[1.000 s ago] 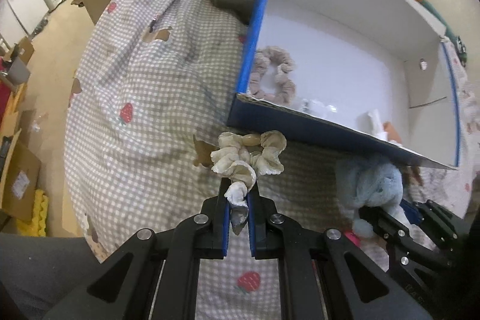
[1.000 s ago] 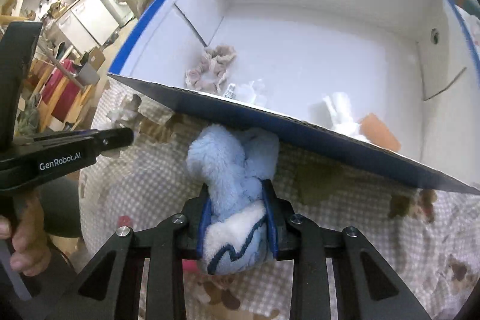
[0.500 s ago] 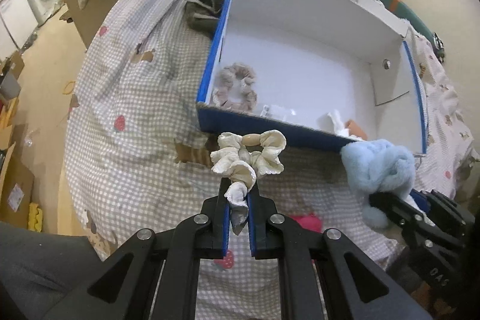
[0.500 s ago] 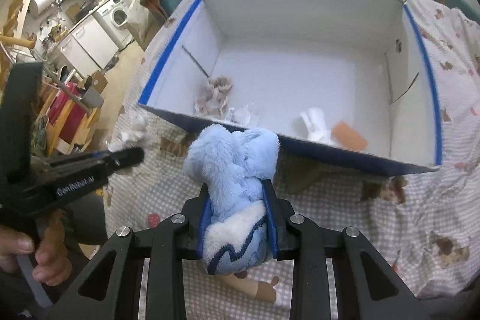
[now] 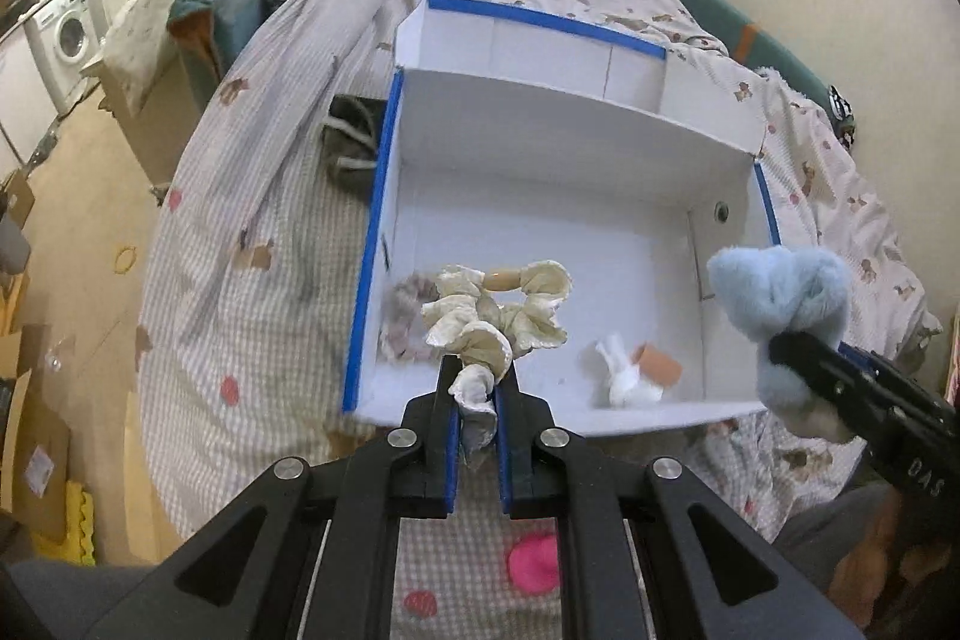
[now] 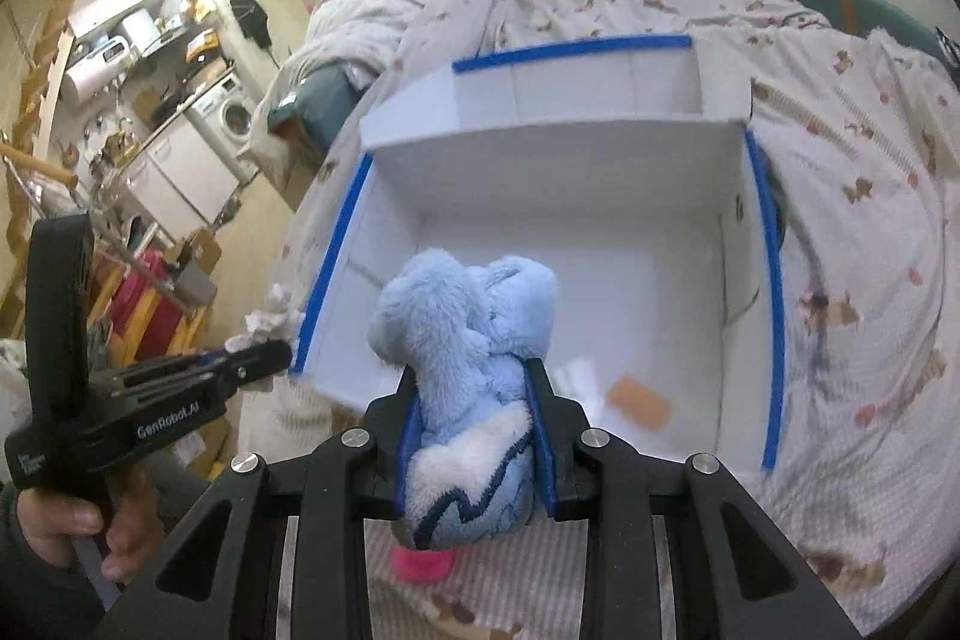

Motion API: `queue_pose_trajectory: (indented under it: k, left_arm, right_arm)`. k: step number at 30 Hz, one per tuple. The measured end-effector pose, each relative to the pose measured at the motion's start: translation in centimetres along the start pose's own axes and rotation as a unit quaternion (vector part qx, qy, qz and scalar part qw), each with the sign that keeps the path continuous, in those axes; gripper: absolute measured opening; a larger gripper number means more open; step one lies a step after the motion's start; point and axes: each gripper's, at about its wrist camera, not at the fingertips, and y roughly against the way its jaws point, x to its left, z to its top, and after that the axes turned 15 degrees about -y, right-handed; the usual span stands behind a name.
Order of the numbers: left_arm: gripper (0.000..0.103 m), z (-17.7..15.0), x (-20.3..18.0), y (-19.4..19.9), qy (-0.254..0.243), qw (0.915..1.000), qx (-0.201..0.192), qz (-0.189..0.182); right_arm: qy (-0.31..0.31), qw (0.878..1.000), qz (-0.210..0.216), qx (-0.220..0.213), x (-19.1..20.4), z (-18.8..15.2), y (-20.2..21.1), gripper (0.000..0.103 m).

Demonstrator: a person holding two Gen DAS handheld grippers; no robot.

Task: Organize soft objects
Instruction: 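Lift scrunchie and blue plush with both tools and carry them over the box, then lower scrunchie and plush into the box and open both tools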

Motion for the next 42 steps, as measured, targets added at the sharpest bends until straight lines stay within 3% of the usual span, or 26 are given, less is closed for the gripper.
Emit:
queue_pose_trajectory:
  k: [10, 21, 26, 42]
  left_arm:
    - [0.009, 2.7, -0.2, -5.1, -0.030, 0.9990, 0.028, 0.019]
    - [0.009, 1.9, -0.1, -9.9, -0.028, 0.9985, 0.045, 0.017]
    - [0.009, 1.5, -0.8, -9.9, -0.055, 0.9973, 0.040, 0.030]
    - [0.010, 1.1, -1.5, -10.5, -0.064, 0.9965, 0.047, 0.026]
  right_arm:
    - [-0.032, 0.999, -0.009, 0.008, -2.5, 2.1, -5.1, 0.032]
    - [-0.027, 0.998, -0.050, 0.041, -4.3, 1.4, -9.2, 0.035]
    - [-0.025, 0.997, -0.056, 0.050, -4.0, 1.6, -10.2, 0.035]
    - [-0.025, 0.996, -0.067, 0.062, -4.0, 1.6, -11.1, 0.038]
